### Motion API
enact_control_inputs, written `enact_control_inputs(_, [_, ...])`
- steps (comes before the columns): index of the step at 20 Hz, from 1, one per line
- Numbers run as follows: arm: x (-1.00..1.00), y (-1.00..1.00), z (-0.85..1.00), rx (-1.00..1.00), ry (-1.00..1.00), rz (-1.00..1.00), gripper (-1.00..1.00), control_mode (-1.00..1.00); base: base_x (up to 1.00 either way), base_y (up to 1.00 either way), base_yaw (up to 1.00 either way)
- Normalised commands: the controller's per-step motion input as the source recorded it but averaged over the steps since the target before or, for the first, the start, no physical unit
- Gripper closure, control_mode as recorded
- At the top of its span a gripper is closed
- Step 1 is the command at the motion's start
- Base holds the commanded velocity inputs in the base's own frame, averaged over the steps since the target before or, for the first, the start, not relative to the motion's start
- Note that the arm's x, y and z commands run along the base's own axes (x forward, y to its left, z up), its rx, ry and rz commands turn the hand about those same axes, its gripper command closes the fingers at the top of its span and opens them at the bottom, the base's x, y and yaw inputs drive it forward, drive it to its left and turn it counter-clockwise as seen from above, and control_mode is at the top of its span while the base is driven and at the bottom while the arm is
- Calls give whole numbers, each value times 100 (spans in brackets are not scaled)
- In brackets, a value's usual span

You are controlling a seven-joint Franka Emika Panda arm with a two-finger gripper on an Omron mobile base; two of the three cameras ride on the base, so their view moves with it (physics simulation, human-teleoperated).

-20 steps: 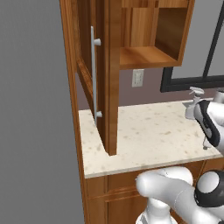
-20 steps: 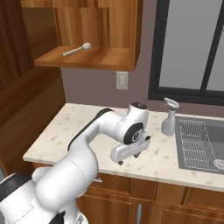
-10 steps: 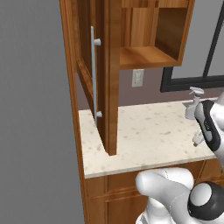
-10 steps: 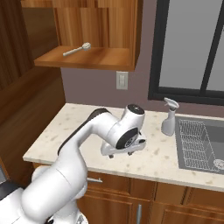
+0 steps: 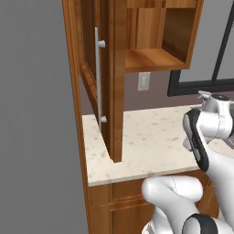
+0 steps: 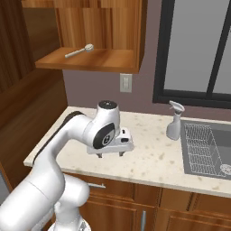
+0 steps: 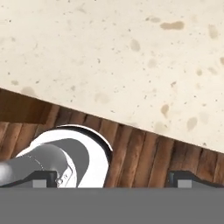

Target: Locate and retrieve the dish brush and spray from the cabinet. Place them next to the sink.

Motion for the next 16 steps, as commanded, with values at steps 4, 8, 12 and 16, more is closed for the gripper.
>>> enact_control_inputs(4, [5,36,18,-10,2,-27,-100,-100,0,0,0])
enact_control_inputs(8, [1,33,13,-6,1,-30,-100,-100,0,0,0])
enact_control_inputs(12, [0,29,3,2,-2,-33,-100,-100,0,0,0])
enact_control_inputs(16, [-10,28,0,13,-17,-24,-100,-100,0,0,0])
